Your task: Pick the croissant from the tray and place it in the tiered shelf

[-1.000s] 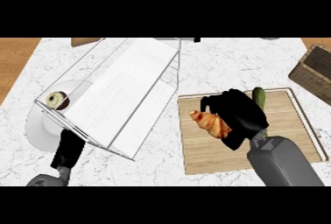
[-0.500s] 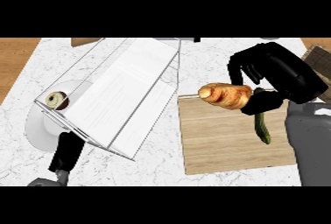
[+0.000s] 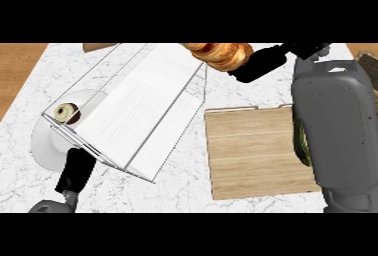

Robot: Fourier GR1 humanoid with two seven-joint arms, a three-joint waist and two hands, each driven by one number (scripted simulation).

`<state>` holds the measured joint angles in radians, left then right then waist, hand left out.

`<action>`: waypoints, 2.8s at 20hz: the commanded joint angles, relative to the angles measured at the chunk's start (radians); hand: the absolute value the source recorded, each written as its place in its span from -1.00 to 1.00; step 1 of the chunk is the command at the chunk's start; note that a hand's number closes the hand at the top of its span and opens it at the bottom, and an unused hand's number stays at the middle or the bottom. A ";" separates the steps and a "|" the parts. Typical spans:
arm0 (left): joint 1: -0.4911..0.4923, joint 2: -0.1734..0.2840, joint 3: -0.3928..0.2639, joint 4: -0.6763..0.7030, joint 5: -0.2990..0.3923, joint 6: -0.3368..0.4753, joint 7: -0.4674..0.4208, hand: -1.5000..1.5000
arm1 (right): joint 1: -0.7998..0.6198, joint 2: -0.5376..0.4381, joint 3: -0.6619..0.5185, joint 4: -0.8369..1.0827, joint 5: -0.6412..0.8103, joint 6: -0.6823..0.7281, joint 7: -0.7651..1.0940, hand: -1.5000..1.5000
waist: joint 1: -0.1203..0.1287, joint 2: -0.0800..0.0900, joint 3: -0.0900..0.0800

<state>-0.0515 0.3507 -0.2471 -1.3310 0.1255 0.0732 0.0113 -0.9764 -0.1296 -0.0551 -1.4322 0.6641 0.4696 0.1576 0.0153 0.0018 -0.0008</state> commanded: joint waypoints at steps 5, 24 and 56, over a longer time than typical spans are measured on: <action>-0.004 -0.011 0.010 -0.041 -0.017 -0.019 0.043 0.00 | -0.248 0.051 -0.010 0.358 0.062 -0.150 -0.047 1.00 | 0.008 0.003 0.000; -0.010 -0.026 0.002 -0.027 -0.049 -0.077 -0.006 0.00 | -0.397 0.129 0.185 0.916 -0.188 -0.318 -0.187 1.00 | 0.088 0.016 -0.001; 0.011 -0.061 0.016 -0.032 -0.084 -0.041 0.017 0.00 | -0.325 -0.284 -0.293 1.097 -0.709 -0.372 -0.274 -1.00 | 0.032 0.018 0.002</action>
<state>-0.0588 0.2886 -0.2192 -1.3445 0.0520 0.0412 0.0317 -1.3170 -0.3077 -0.3177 -0.3750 -0.0302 0.0099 -0.0701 0.0410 0.0163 0.0000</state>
